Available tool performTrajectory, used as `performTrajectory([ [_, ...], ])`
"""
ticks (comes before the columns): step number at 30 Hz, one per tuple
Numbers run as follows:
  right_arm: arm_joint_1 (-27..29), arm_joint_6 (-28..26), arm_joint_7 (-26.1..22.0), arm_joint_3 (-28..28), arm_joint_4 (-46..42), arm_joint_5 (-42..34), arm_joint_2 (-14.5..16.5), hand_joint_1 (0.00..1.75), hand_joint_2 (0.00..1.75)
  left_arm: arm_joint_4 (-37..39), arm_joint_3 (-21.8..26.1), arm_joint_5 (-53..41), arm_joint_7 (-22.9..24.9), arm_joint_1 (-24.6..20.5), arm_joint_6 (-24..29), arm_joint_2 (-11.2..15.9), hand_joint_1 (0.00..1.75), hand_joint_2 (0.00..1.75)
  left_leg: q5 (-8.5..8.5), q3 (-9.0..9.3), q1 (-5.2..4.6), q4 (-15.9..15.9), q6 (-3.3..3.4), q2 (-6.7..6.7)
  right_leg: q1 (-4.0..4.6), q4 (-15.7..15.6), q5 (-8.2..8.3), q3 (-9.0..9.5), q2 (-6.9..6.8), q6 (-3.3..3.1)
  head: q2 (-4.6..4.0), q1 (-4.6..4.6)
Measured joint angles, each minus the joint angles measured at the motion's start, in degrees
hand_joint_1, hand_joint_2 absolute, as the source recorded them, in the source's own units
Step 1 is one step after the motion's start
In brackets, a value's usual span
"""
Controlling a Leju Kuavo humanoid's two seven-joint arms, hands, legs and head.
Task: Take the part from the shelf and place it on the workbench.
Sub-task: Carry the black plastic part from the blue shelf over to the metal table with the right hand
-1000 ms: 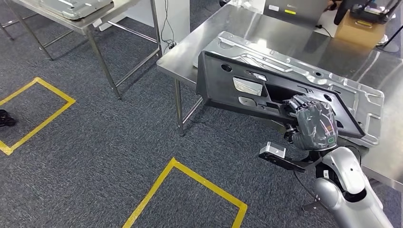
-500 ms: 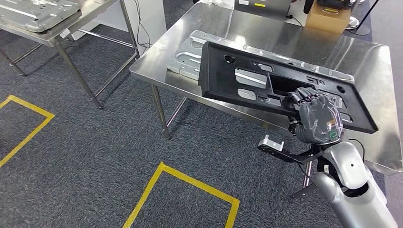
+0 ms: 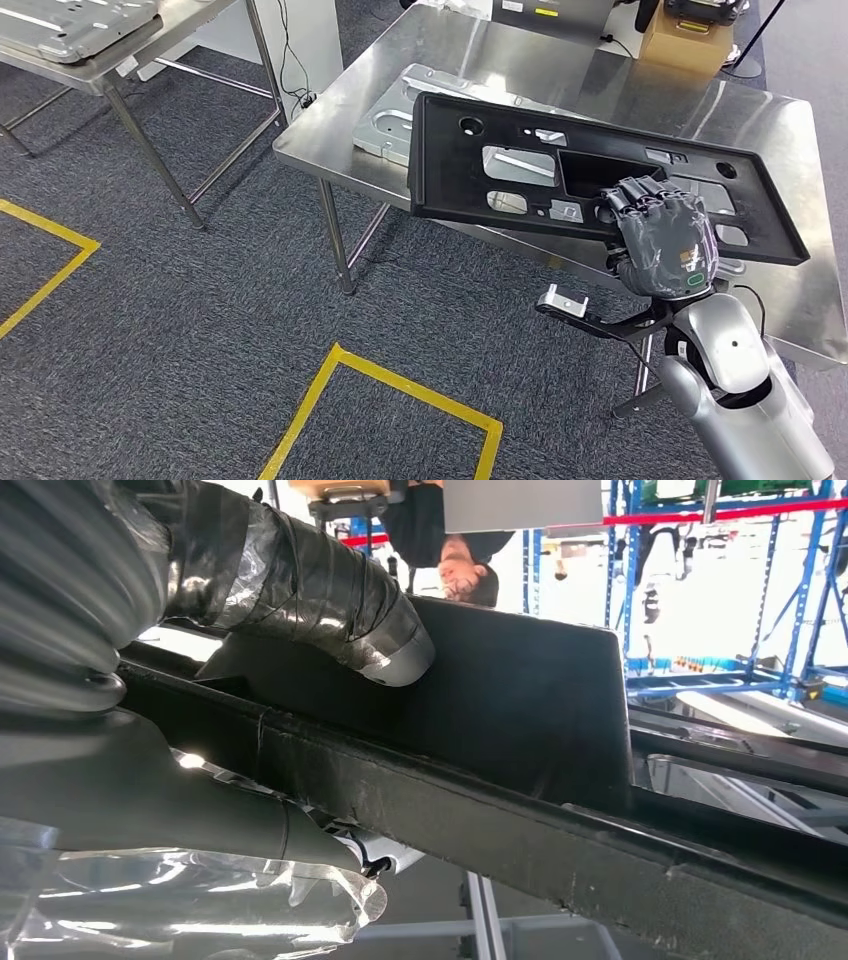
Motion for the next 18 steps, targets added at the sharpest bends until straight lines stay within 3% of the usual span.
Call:
performTrajectory([
  [18, 1.3, 1.0, 2.8, 5.1, 0.2, 5.1, 2.5, 1.75, 1.75, 0.0, 0.0, -0.8, -0.6, 0.1, 0.2, 0.0, 0.0, 1.75, 0.09, 0.36, 0.08, -0.5, -0.13, 0.01, 0.09, 0.0, -0.06, -0.02, -0.07, 0.27, 0.01, -0.02],
])
